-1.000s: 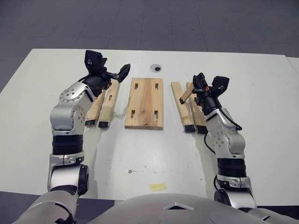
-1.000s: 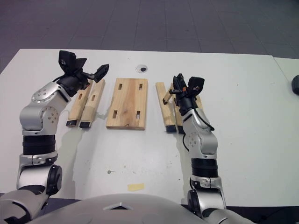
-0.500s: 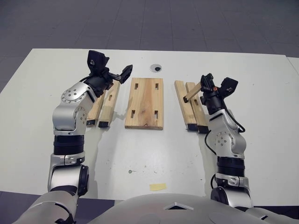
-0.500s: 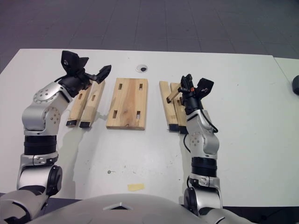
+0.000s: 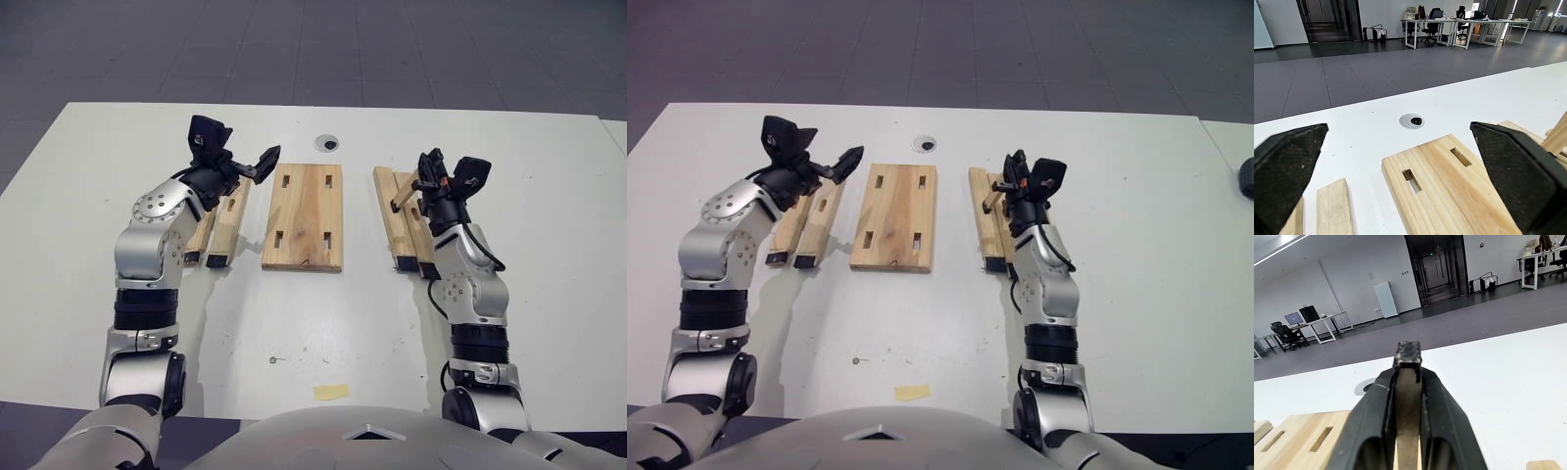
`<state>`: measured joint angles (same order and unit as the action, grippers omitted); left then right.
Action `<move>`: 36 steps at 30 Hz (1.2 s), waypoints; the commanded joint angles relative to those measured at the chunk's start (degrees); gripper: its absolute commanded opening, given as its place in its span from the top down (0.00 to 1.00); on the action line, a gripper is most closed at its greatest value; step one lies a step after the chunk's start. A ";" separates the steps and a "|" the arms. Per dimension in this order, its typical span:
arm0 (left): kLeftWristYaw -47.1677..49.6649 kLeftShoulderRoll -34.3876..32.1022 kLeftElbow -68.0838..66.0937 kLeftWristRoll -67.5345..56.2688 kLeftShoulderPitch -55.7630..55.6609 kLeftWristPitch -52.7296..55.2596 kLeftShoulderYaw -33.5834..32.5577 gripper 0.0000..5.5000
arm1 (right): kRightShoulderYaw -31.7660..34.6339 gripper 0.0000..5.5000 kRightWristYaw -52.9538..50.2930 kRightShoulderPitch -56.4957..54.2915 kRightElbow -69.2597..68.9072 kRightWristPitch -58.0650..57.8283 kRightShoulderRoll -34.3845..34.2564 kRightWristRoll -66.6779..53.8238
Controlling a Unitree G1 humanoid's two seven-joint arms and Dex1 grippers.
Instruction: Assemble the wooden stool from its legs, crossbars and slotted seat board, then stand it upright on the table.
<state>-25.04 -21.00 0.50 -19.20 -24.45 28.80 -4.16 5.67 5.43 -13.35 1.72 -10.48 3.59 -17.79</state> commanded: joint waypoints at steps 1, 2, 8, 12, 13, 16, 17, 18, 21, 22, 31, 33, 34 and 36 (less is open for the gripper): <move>0.19 -0.63 -1.38 2.02 -0.10 -1.37 0.33 0.02 | -2.48 0.92 -0.76 5.96 5.39 -1.15 -1.90 3.06; 0.31 -0.58 -1.60 2.28 -0.16 -1.53 0.17 0.02 | -2.65 0.92 -0.82 6.21 5.66 -0.88 -2.30 3.22; 0.62 -0.52 -1.86 3.63 0.40 -2.48 0.36 0.02 | -4.68 0.92 -2.49 8.38 3.55 -10.28 -3.52 3.34; 1.14 -0.43 -0.95 3.51 1.12 -2.12 0.25 0.02 | -3.22 0.92 -3.21 7.64 -0.95 -16.74 -2.52 1.50; 1.28 -0.55 -0.49 3.44 1.32 -1.92 0.07 0.02 | -2.88 0.92 -3.28 7.15 -2.32 -17.40 -1.94 1.53; 1.71 -0.80 0.00 3.41 1.40 -1.75 -0.41 0.02 | -2.08 0.92 -3.22 6.28 -5.50 -19.34 -0.64 1.44; 1.82 -0.82 0.02 3.43 1.35 -1.81 -0.45 0.02 | -1.86 0.92 -3.29 6.01 -6.37 -19.97 -0.43 1.50; 2.29 -0.61 0.64 3.36 1.71 -1.63 -0.55 0.02 | -1.71 0.92 -2.96 5.67 -6.98 -20.28 -0.03 1.50; 3.27 0.15 1.72 3.01 2.16 -1.46 -0.63 0.02 | -1.17 0.92 -1.53 4.50 -8.74 -17.66 0.45 1.22; 3.65 0.47 2.12 2.87 2.30 -1.43 -0.63 0.02 | -0.43 0.92 -0.97 4.05 -9.48 -16.17 0.27 0.46; 7.60 2.91 6.63 2.54 7.36 -1.31 -1.32 0.02 | 4.03 0.92 1.99 0.42 -12.83 -13.57 1.40 -4.11; 8.44 3.51 7.59 2.47 8.38 -1.29 -1.44 0.02 | 4.04 0.92 2.67 0.24 -13.03 -14.31 1.99 -4.60; 9.04 3.87 8.28 2.56 9.05 -1.26 -1.40 0.02 | 4.01 0.92 3.08 0.23 -12.87 -14.93 2.49 -4.81; 9.78 4.38 8.94 2.67 10.09 -1.36 -1.43 0.02 | 3.85 0.92 3.68 0.63 -12.42 -15.99 3.14 -4.96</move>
<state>-16.24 -17.10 8.40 -17.01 -16.00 26.88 -5.41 9.48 8.48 -12.43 -10.25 -24.95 5.61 -22.14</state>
